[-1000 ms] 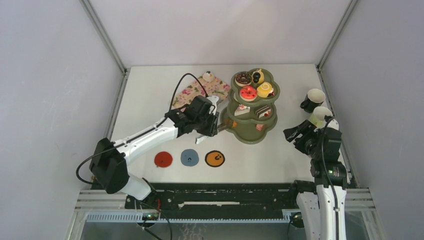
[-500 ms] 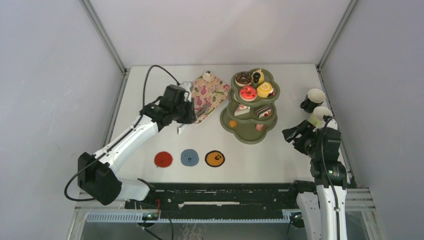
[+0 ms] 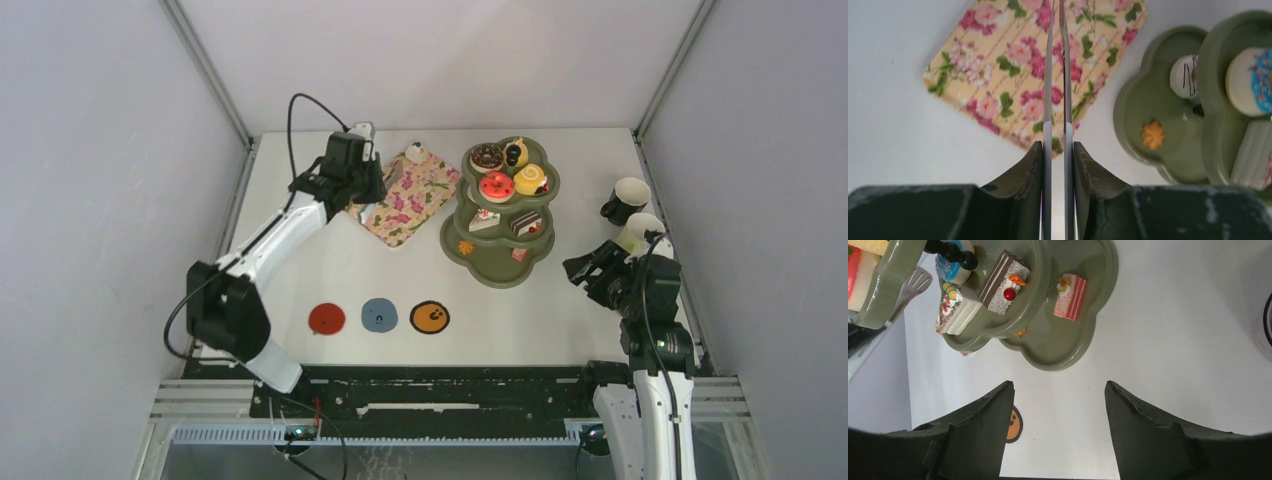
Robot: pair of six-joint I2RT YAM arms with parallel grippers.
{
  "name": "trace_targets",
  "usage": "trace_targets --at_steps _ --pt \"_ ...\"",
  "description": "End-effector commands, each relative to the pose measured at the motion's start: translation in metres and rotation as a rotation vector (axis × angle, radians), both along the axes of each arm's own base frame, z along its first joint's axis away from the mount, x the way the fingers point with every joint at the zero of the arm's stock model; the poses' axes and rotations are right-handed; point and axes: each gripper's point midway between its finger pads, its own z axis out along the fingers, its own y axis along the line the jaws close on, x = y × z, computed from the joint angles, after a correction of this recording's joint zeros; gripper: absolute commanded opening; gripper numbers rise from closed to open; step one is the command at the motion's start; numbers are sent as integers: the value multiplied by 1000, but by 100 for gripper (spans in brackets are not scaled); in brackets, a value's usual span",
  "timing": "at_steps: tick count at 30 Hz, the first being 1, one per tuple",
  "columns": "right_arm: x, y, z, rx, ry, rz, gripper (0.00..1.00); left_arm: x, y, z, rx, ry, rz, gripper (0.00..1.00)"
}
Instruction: Serve the afternoon tea
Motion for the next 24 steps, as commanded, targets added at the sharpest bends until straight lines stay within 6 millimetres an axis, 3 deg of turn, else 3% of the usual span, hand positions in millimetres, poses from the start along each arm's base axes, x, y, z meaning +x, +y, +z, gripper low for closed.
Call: trace_targets --at_steps 1,7,19,24 --pt "6 1 20 -11 -66 14 75 47 -19 26 -68 -88 27 8" --pt "6 2 26 -14 -72 21 75 73 -36 5 -74 -58 44 27" --pt "6 -1 26 -28 -67 8 75 104 -57 -47 -35 54 82 42" --pt "8 -2 24 -32 -59 5 75 113 -63 -55 -38 69 91 45"
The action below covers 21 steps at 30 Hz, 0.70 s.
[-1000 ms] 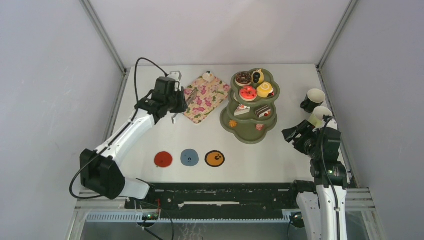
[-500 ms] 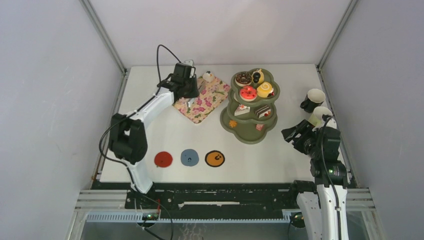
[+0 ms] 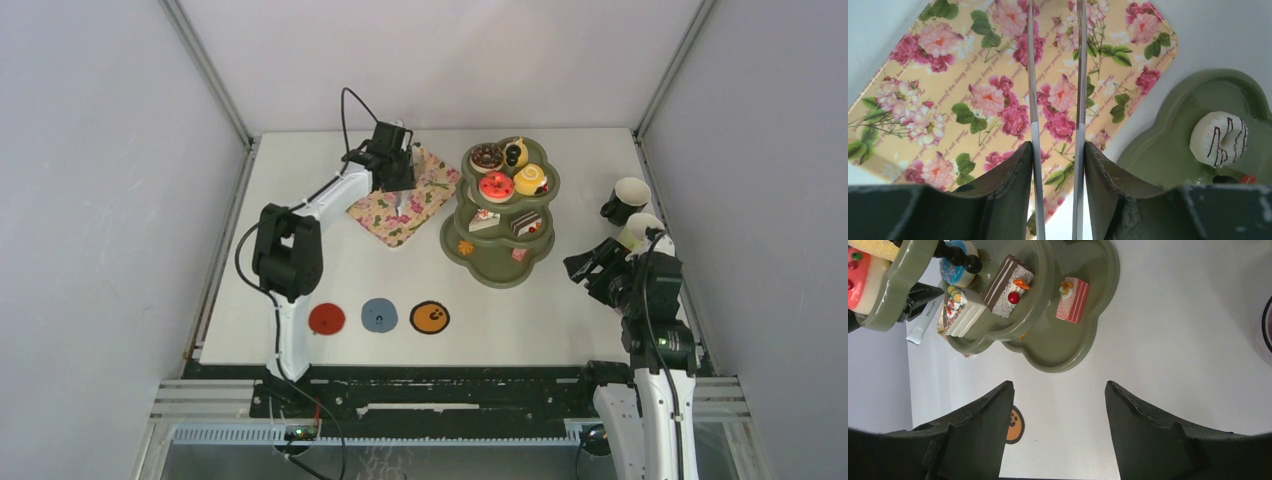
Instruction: Serve the afternoon tea
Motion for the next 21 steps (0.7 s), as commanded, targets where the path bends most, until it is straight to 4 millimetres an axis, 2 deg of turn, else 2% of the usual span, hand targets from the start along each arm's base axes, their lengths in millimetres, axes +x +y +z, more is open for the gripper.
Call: trace_targets --at_steps 1,14,17,21 --pt "7 -2 18 -29 -53 3 75 21 -11 26 -41 -61 28 45" --pt "17 -2 16 -22 -44 8 75 33 -22 10 -19 -17 43 46" --pt "18 -2 16 -24 -46 8 75 32 -21 8 -7 -15 45 38" --pt "17 -3 14 -27 -36 4 75 27 -16 8 5 -15 50 19"
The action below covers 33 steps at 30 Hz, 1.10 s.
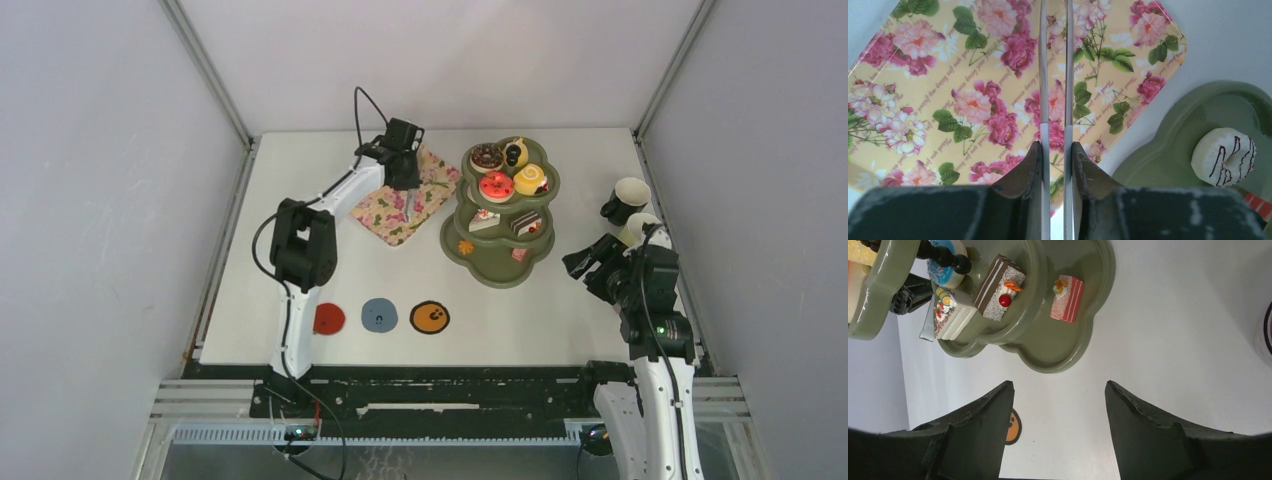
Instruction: Serve the afternoon tea
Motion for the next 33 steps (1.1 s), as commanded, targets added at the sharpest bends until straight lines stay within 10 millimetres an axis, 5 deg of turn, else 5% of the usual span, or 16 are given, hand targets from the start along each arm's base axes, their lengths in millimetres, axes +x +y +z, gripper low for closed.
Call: trace_targets --at_steps 1,4,11,23,33 --pt "9 -2 22 -26 -78 5 75 10 -3 31 -15 -85 13 14" --pt "10 -1 23 -25 -82 6 75 4 -4 34 -20 -89 1 1" --pt "8 -1 23 -24 -80 5 75 -22 2 50 -4 -109 -19 0" --pt "8 -3 21 -20 -80 -13 75 -133 0 60 -15 -121 -161 0" --pt "7 1 19 -13 -88 2 75 -210 23 52 -15 -87 -183 0"
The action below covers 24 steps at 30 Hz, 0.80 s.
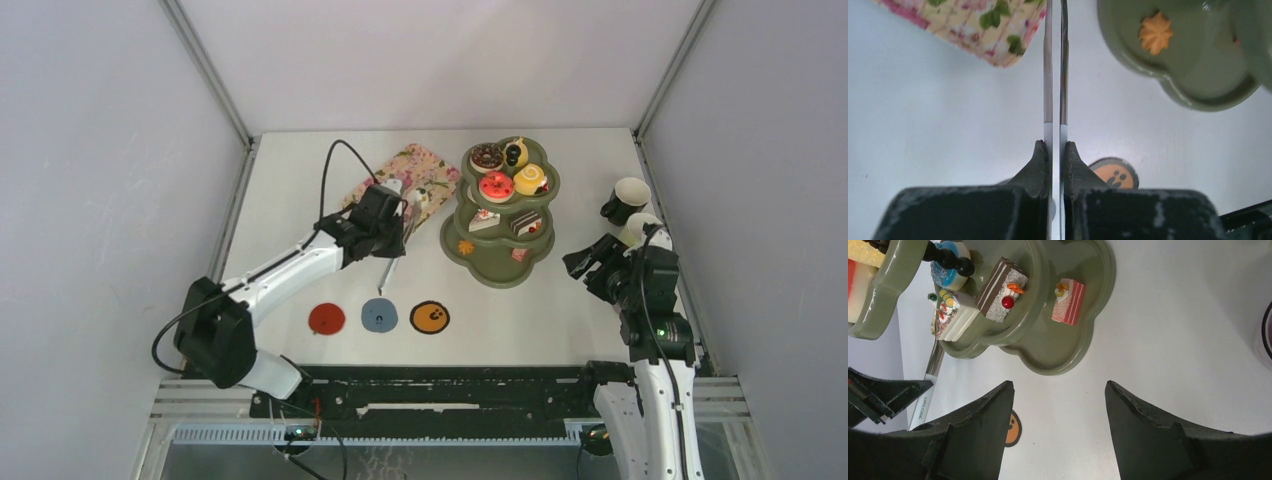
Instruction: Serve the afternoon tea
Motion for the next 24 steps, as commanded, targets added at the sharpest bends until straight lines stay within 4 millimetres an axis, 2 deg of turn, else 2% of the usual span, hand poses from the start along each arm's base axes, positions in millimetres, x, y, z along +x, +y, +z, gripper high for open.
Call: trace_targets --at_steps 1,6,15,19,24 --pt "6 2 17 -6 -76 11 75 -20 6 16 -36 -56 4 0" --pt "5 1 15 -8 -70 10 75 -47 8 14 9 -74 -32 0" --pt "3 4 16 -4 -74 22 75 -113 -31 15 -71 -55 -207 0" --pt "1 4 15 -10 -73 25 75 -128 -45 18 -95 -59 -266 0" --pt "-2 7 19 -6 -88 32 75 -136 -64 22 -97 -57 -353 0"
